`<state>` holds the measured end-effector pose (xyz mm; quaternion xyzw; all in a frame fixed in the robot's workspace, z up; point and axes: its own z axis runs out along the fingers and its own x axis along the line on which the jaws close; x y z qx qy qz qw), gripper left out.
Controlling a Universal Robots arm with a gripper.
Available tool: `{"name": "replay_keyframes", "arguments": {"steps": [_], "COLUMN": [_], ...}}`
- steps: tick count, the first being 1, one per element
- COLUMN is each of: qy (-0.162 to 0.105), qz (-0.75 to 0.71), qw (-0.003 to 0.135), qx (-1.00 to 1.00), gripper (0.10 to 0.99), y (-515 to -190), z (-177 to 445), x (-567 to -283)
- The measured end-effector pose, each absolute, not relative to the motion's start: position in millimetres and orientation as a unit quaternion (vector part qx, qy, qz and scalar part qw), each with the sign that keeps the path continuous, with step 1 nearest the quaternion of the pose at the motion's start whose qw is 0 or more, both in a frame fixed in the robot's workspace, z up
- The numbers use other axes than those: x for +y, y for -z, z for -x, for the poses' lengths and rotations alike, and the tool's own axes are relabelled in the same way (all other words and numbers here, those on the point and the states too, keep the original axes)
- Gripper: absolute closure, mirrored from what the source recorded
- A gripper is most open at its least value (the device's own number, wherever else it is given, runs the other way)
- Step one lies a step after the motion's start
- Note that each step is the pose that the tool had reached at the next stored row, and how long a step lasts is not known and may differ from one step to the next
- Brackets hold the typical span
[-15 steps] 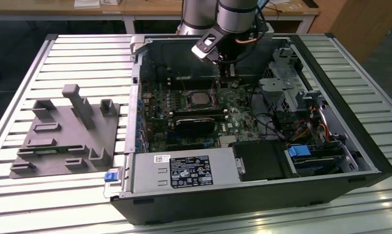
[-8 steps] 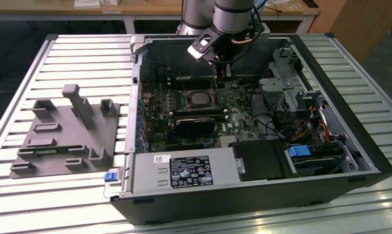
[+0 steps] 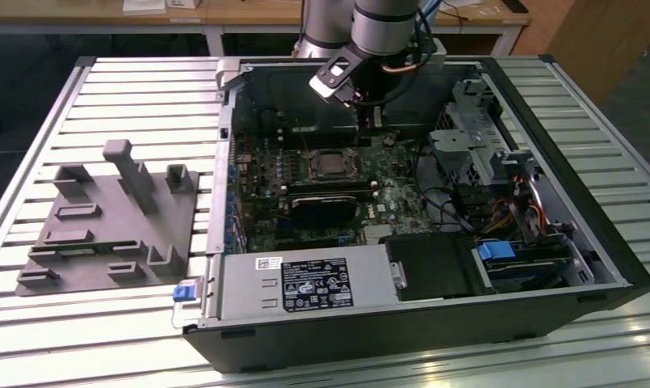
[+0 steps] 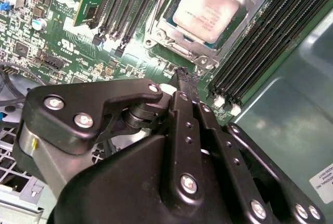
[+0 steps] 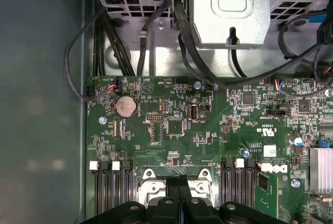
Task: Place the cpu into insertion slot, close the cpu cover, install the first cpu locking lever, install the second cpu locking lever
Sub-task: 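Close the cpu cover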
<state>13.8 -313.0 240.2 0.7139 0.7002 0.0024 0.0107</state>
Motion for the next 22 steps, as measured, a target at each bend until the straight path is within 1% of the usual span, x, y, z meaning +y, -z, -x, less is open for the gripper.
{"name": "replay_keyframes", "arguments": {"steps": [22], "qy": [-0.002], "qz": [-0.714], "qw": [0.011], "qx": [0.700], "gripper": [0.980], "y": [-224.5], "z": [12.7], "x": [-313.1]}}
